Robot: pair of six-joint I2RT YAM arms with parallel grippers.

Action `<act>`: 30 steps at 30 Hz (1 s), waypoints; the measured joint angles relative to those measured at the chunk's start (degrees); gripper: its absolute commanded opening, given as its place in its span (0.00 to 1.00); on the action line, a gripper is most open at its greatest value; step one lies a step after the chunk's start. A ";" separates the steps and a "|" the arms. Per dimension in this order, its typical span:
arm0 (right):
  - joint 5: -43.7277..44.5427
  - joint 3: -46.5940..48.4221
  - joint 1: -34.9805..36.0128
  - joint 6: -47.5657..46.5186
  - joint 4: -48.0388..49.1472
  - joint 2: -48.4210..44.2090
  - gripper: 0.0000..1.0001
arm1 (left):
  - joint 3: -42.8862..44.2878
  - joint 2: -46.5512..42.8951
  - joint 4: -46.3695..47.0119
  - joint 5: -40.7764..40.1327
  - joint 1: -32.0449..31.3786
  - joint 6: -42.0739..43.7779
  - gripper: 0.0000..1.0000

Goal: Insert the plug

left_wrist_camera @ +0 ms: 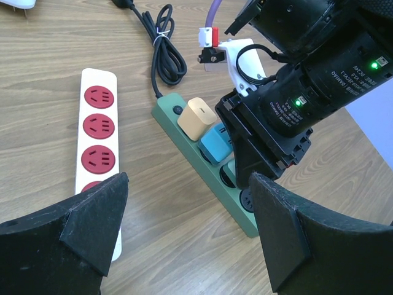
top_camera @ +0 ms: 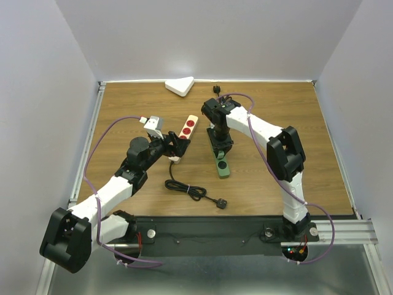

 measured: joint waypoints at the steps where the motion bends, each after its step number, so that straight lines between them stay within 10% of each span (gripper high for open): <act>1: -0.02 0.13 -0.02 -0.22 -0.09 0.11 0.00 | 0.00 0.00 -0.04 0.00 0.00 0.00 0.91; 30: -1.49 2.93 -0.81 -2.14 -2.25 2.38 0.00 | 0.00 0.00 -0.59 -0.02 0.00 0.20 0.91</act>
